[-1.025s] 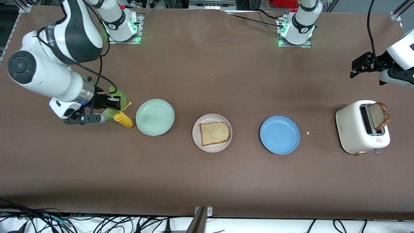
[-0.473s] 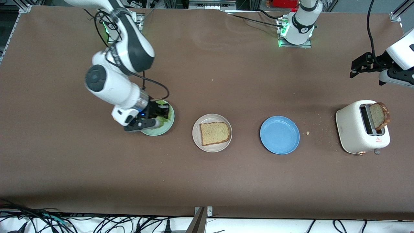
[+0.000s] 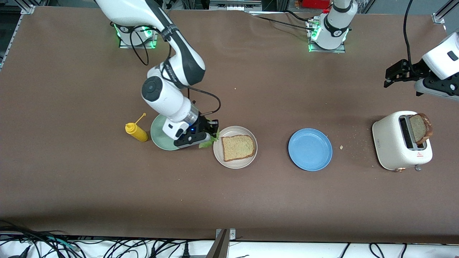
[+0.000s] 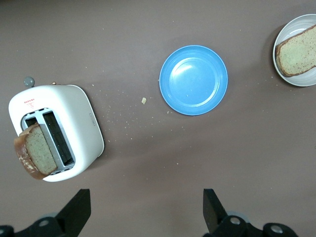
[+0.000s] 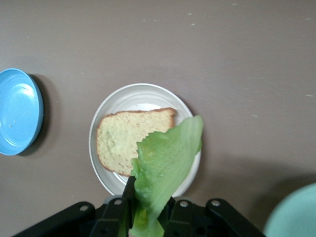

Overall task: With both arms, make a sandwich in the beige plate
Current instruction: 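Carry the lettuce leaf with the right gripper over the bread slice, then lower the lettuce onto the bread and open the right gripper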

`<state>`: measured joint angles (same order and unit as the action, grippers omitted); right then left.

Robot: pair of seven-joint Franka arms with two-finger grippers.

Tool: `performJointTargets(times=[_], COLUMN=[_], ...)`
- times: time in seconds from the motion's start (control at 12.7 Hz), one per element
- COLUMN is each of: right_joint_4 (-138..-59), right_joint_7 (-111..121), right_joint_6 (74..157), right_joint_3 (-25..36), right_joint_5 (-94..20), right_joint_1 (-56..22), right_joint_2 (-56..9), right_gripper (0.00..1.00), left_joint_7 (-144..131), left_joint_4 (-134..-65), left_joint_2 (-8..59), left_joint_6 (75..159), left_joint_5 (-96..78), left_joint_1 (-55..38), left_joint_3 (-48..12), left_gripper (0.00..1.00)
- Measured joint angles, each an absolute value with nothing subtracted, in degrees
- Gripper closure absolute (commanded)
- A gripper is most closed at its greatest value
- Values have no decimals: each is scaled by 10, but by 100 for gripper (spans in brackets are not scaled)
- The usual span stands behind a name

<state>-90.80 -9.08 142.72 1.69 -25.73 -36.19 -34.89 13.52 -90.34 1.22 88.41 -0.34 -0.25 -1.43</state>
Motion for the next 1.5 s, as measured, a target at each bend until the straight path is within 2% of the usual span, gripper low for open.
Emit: performJointTargets(times=[0.24,0.47,0.63,0.71,0.87,0.95,1.03,1.18,1.5], right_joint_4=[-883,-876,-876,-875,-875,-875,-875,-875,-875], right_joint_7=[-91,-91,-91,-91,-91,-89,-85,-62,-16], right_joint_6=[1483,1526,1549,1555,1563,1565,1566,1568,1572], right_joint_3=[13,0,-5,-5,-5,-5,-5,-5,-5], right_joint_5=[-268,-288,-289,-289,-289,-289,-289,-289,-289], right_joint_1=[-381,-391,-393,-393,-392,-392,-392,-391,-388], right_joint_2=[-405,-441,-451,-454,-456,-456,-457,-458,-463], right_gripper=[87,80,63,47,26,23,13,10,10], left_joint_7=[135,135,135,135,135,135,135,135,135], left_joint_4=[-903,-903,-903,-903,-903,-903,-903,-903,-903], left_joint_2=[17,17,17,17,17,17,17,17,17], left_joint_6=[891,892,894,894,896,896,896,896,896], left_joint_5=[-3,-3,-3,-3,-3,-3,-3,-3,-3], left_joint_1=[-3,-3,-1,-1,-1,-1,-1,-2,-1], left_joint_3=[-14,-14,-13,-12,-12,-12,-13,-13,-13], left_gripper=[0,0,0,0,0,0,0,0,0])
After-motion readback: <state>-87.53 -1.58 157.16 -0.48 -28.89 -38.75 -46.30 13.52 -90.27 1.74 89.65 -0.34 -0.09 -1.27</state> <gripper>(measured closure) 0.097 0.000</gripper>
